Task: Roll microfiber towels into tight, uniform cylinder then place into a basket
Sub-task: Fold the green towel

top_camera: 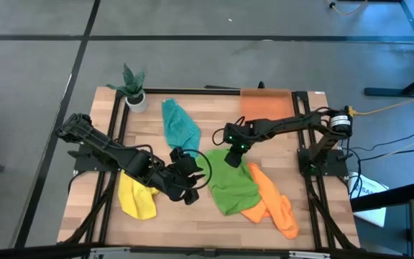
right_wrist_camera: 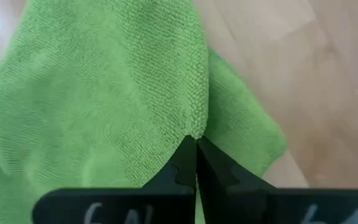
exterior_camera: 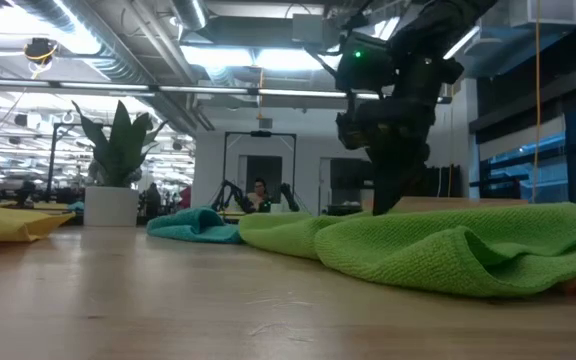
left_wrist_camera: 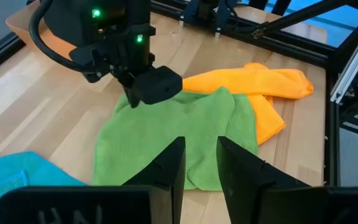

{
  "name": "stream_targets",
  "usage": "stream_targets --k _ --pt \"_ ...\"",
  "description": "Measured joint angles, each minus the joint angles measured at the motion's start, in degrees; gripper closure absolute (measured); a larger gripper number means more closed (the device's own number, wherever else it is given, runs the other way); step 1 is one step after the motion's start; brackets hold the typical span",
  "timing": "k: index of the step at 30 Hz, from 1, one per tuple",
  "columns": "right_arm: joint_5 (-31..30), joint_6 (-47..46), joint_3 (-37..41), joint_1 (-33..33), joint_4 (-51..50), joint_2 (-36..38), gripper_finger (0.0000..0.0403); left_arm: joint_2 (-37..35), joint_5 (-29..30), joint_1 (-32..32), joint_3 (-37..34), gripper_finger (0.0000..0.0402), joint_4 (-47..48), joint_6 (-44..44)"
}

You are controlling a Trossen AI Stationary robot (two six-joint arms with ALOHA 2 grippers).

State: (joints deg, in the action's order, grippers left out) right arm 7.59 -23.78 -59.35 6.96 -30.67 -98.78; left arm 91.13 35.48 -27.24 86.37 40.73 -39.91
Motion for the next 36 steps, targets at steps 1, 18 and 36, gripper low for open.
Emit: stream_targets --k 1,18,36 --pt "-0.1 0.1 0.0 0.0 -0.2 0.0 0.04 0.0 0.0 0.0 0.0 0.0319 0.0 0.0" --pt "-4.3 3.3 0.0 0.3 -5.6 4.9 0.0387 0.0 0.0 0.0 0.0 0.0319 0.0 0.0" --pt "6.1 3.1 0.0 0.1 -5.4 9.1 0.0272 0.0 0.0 0.0 0.0 0.0319 0.0 -0.1"
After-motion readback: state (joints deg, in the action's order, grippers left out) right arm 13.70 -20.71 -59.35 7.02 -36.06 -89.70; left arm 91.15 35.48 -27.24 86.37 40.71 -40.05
